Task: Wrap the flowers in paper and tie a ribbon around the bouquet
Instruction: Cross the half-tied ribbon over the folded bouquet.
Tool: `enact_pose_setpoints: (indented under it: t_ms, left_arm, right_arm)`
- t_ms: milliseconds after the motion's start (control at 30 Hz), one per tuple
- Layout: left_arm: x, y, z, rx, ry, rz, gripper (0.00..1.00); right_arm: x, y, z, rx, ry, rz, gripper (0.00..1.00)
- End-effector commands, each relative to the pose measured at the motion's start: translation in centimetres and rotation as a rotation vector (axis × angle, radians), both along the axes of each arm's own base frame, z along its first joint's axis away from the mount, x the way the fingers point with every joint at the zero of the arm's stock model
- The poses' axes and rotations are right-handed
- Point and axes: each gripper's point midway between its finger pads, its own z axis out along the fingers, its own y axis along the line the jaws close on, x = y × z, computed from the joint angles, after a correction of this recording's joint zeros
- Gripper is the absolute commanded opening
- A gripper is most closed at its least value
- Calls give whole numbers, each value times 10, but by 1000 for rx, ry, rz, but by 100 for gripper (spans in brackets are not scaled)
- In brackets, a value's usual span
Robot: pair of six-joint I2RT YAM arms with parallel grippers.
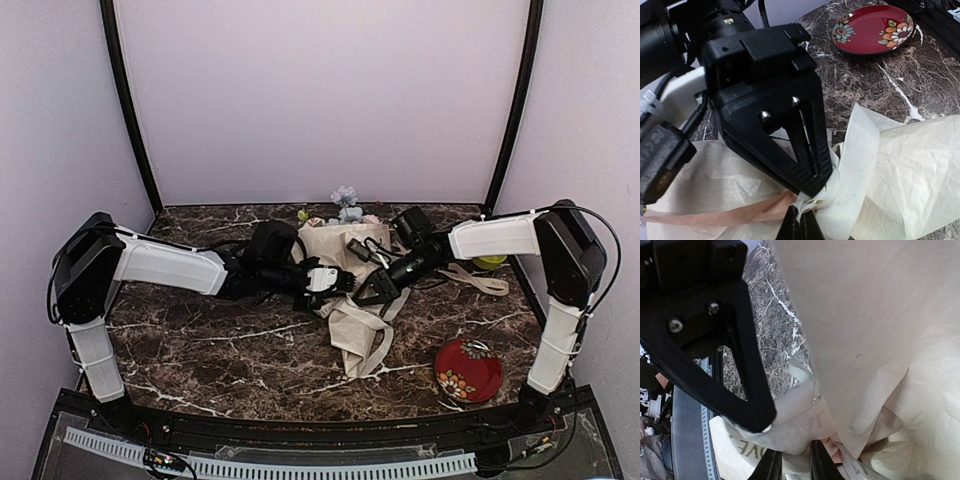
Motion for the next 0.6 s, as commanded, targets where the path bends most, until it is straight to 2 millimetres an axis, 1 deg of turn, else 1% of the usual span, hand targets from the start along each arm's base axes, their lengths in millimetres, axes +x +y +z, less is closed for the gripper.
enact_pose_setpoints:
  t_ms: [0,200,267,400,467,567]
  left_arm:
    - [-4,-2,49,-107,-43,-5,0]
    - [-7,-1,44,-95,-12,-5,0]
    - [-9,0,40,-79,8,-6,0]
    - [-9,3,37,-66,38,14,0]
    - [-6,4,39,-69,44,39,0]
    - [5,7,40,-70,43,115,0]
  right_arm:
    - [2,-5,10,8,-20,-9,21]
    - [2,-4,15,19,-30,-3,21]
    - [2,-4,19,26,-40,-1,21]
    - [12,-1,25,25,-67,-9,21]
    - [17,-1,27,18,-74,-14,20]
    - [24,-6,29,3,-87,-35,20]
